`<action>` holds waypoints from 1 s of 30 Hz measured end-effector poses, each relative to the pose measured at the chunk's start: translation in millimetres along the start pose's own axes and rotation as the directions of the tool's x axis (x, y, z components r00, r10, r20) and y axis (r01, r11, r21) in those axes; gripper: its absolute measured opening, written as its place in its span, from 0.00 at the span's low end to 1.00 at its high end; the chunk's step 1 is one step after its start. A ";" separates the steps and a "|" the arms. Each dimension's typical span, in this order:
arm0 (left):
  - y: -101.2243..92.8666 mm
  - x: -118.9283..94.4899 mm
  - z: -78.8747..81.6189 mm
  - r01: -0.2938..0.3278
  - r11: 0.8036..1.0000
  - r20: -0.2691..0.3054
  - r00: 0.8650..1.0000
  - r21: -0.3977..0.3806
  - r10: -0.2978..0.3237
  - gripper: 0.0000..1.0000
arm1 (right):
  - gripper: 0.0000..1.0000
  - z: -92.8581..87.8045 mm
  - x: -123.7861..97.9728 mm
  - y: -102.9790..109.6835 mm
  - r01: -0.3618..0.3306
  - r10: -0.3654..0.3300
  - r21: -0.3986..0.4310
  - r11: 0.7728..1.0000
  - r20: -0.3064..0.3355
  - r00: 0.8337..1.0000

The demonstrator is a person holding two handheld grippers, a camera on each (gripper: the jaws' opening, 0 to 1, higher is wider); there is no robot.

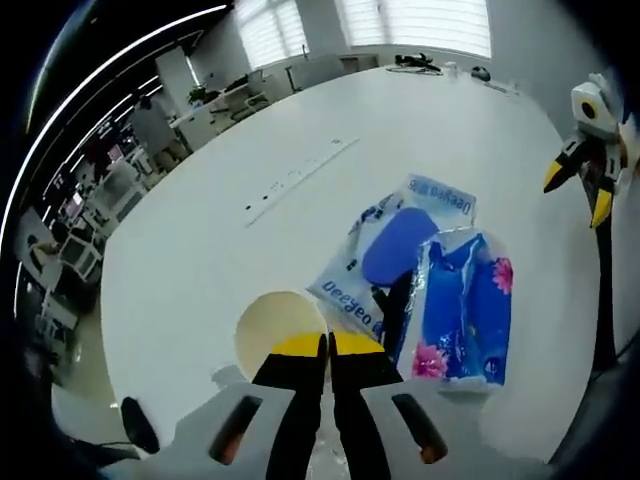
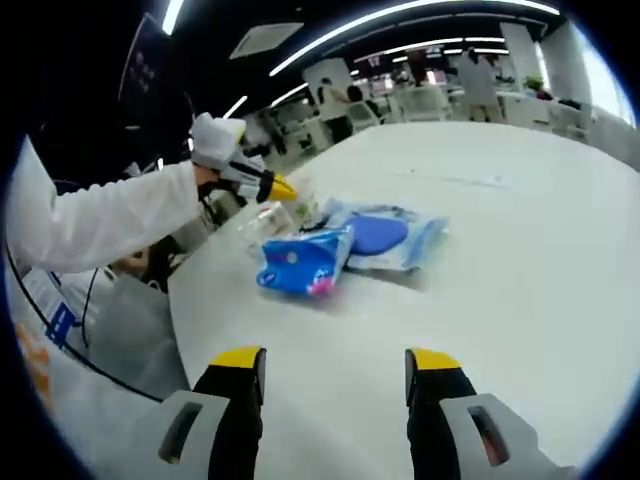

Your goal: Arrange the tabletop items into an orderly group along one side of the table until the central work area is clear of visible clutter.

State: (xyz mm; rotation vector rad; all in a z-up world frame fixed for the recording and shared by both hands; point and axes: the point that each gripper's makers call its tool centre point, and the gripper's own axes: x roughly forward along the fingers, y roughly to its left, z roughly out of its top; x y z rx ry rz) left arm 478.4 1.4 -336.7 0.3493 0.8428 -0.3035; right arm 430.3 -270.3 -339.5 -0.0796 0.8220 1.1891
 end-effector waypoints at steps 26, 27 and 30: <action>11.8 -43.8 19.5 -0.134 0.948 0.136 0.974 -0.288 0.179 0.62 | 0.60 7.1 -2.5 -4.0 -0.014 0.011 0.078 0.997 0.046 0.999; 2.6 -48.2 19.8 -0.133 0.948 0.145 0.973 -0.289 0.181 0.62 | 0.60 6.7 -2.6 -3.1 -0.019 0.015 0.088 0.996 0.044 0.999; 1.1 -54.4 19.4 -0.127 0.944 0.181 0.965 -0.304 0.188 0.62 | 0.62 6.0 -5.1 -0.8 -0.024 0.020 0.100 0.995 0.045 0.999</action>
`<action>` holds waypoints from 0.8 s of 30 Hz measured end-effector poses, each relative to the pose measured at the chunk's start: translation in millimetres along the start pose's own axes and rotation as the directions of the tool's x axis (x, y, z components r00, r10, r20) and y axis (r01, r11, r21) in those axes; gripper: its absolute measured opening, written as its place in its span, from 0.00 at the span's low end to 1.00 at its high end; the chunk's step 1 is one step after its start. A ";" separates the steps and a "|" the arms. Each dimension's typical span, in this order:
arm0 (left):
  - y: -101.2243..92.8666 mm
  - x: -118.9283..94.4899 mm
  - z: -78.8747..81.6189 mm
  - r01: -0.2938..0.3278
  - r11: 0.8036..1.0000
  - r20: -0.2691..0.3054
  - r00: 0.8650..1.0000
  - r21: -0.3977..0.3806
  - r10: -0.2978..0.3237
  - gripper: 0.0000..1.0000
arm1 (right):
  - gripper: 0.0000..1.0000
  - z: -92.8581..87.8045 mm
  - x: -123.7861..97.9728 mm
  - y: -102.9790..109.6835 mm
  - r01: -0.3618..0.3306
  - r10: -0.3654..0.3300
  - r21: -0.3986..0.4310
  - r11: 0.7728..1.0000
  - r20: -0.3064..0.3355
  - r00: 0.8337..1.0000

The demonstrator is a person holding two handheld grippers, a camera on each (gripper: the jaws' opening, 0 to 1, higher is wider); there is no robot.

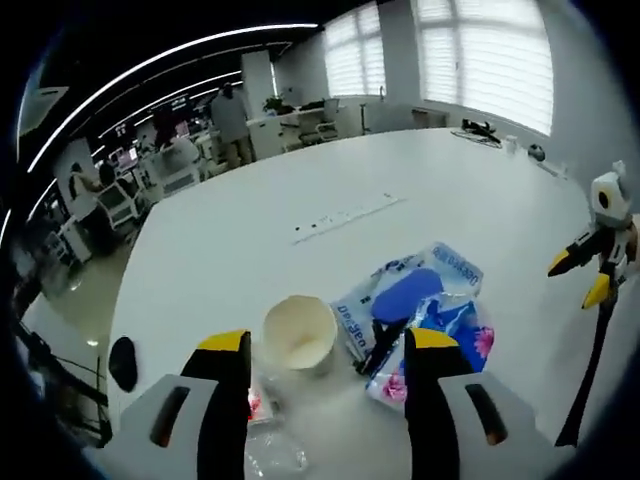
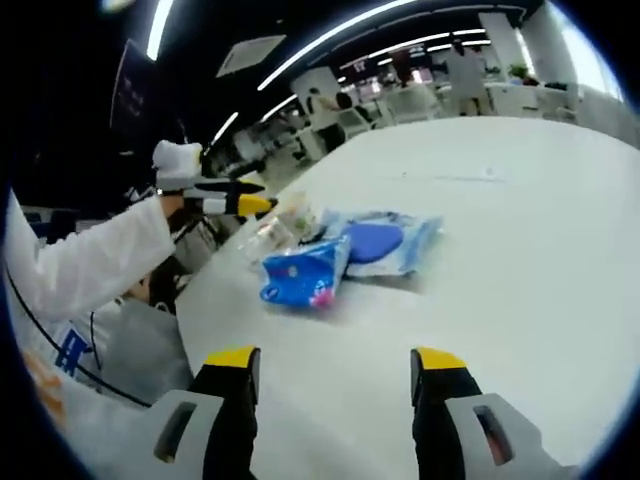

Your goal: Arrange the tabletop items into an orderly group along one side of the table until the central work area is clear of visible clutter.

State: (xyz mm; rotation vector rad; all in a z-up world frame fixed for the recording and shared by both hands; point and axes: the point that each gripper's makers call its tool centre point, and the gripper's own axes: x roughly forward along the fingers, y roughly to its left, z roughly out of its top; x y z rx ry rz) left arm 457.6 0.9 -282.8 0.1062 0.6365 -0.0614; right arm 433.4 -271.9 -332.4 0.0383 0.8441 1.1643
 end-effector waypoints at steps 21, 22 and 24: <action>1.3 -60.1 -39.2 -0.121 0.982 0.020 0.992 -0.148 0.125 0.68 | 0.69 7.6 -11.3 -2.3 0.004 -0.004 0.010 1.000 0.036 0.999; 2.6 -61.5 -41.6 -0.124 0.980 0.018 0.992 -0.156 0.129 0.69 | 0.69 7.3 -10.7 -2.2 0.002 -0.003 0.018 1.000 0.036 0.999; 3.8 -62.3 -46.9 -0.125 0.978 0.011 0.992 -0.167 0.129 0.69 | 0.70 6.0 -11.1 -2.3 0.001 -0.002 0.028 1.000 0.031 1.000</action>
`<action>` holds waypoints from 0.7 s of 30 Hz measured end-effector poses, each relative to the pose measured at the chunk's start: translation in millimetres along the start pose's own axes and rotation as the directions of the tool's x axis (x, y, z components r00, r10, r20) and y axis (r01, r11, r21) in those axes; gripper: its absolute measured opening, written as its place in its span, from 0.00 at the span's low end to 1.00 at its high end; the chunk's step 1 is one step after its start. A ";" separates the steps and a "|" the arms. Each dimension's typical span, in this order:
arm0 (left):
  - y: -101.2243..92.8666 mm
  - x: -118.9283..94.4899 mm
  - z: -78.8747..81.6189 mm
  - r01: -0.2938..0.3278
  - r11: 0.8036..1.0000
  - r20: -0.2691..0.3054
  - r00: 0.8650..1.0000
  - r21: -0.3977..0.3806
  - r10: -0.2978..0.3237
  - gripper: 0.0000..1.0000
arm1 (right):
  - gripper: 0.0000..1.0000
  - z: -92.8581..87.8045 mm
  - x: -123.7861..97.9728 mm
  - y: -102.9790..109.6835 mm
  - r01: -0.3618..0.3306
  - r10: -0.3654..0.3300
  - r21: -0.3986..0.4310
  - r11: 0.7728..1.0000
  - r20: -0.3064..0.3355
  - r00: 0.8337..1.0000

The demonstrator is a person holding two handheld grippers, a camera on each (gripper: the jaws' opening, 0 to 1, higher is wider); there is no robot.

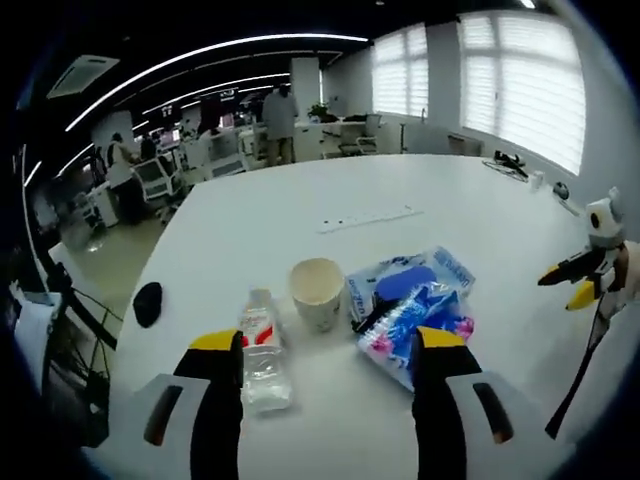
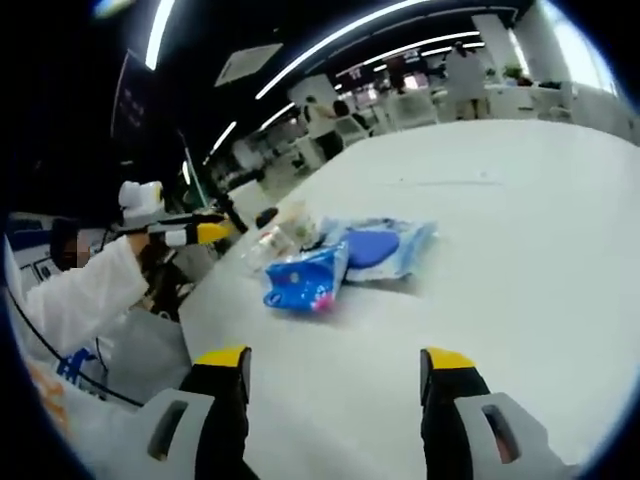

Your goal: Arrange the tabletop items into an orderly group along one side of the table until the central work area is clear of visible clutter.

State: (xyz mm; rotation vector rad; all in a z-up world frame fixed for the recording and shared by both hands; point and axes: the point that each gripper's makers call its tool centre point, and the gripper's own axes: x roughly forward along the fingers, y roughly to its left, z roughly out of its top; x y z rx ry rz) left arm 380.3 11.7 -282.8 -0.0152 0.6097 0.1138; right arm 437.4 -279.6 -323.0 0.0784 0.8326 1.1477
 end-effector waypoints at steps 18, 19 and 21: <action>8.2 -19.3 -10.9 -0.046 0.998 -0.020 0.999 -0.036 0.045 0.68 | 0.69 -0.9 2.9 -4.1 0.002 -0.002 0.014 1.000 -0.003 1.000; 8.6 -19.5 -11.4 -0.047 0.998 -0.023 0.999 -0.035 0.046 0.68 | 0.69 -0.2 3.7 -4.2 0.001 -0.001 0.015 1.000 -0.003 1.000; 8.2 -19.5 -12.0 -0.044 0.998 -0.027 0.999 -0.034 0.043 0.67 | 0.69 -0.8 4.4 -4.1 0.001 -0.001 0.016 1.000 -0.005 1.000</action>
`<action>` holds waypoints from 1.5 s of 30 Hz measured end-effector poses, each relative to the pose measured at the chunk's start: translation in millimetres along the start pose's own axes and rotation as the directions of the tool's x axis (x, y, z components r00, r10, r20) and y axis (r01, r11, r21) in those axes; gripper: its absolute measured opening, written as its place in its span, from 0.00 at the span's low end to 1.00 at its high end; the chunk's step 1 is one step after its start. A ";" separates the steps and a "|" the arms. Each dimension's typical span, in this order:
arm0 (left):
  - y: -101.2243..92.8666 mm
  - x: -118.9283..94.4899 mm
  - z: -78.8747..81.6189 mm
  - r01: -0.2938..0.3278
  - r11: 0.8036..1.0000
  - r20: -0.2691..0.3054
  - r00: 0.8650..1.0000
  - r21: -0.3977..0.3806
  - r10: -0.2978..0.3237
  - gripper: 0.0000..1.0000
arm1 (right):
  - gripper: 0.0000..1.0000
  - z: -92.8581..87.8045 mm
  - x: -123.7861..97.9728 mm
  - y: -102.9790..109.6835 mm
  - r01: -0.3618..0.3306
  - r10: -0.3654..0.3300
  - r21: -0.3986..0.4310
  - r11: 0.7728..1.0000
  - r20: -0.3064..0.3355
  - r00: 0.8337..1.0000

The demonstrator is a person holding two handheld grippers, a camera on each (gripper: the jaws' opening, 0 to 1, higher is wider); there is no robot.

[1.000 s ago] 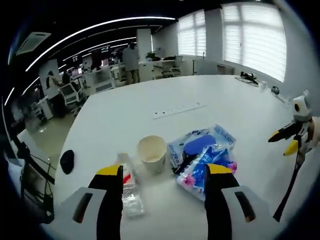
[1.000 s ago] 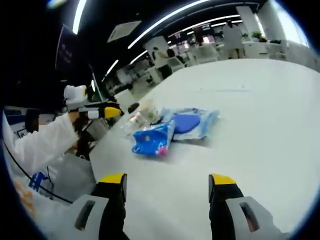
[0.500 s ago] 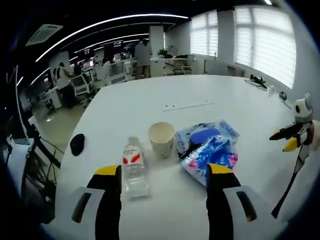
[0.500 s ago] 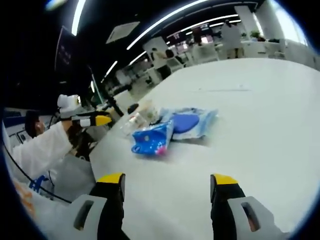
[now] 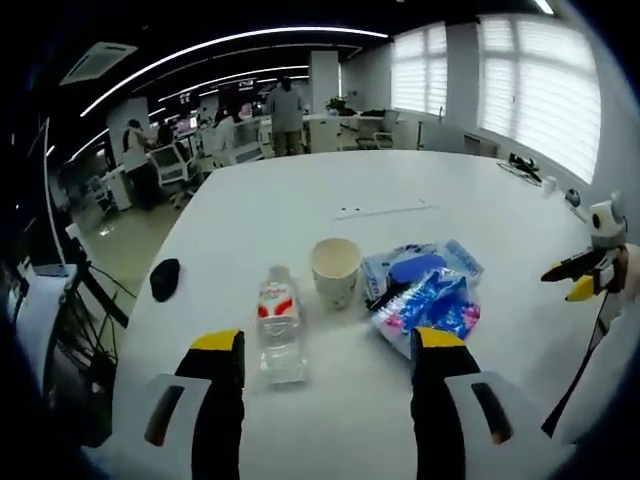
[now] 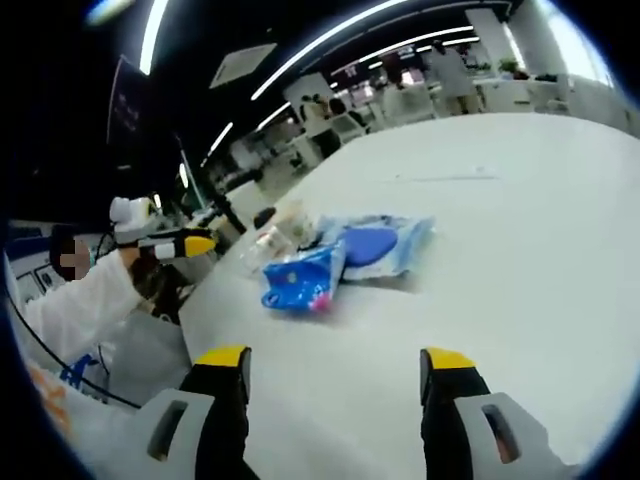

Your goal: Arrange the tabletop items into an orderly group along one side of the table until the central work area is clear of visible clutter.

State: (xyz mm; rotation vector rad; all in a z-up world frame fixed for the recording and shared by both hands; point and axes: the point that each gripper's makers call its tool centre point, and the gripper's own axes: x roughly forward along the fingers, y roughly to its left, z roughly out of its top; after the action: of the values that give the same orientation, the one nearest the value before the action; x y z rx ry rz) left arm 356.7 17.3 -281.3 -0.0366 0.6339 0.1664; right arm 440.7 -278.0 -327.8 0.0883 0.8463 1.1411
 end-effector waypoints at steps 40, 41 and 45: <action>36.2 40.3 -40.7 -0.056 0.990 -0.135 0.990 -0.126 0.039 0.60 | 0.67 -21.4 -0.5 -2.1 0.040 -0.039 0.023 0.999 -0.077 0.996; 39.9 45.6 -41.3 -0.060 0.990 -0.141 0.989 -0.130 0.042 0.60 | 0.67 -20.9 -1.3 -2.2 0.043 -0.041 0.025 0.999 -0.078 0.996; 46.4 58.5 -38.9 -0.062 0.990 -0.149 0.988 -0.129 0.043 0.60 | 0.67 -22.7 -1.0 -5.2 0.055 -0.052 0.028 0.998 -0.090 0.995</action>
State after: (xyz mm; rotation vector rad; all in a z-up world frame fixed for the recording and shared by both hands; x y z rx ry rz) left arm 372.6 68.1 -346.5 -0.1626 0.7692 0.2590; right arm 430.2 -289.0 -345.5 0.0398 0.9397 1.0885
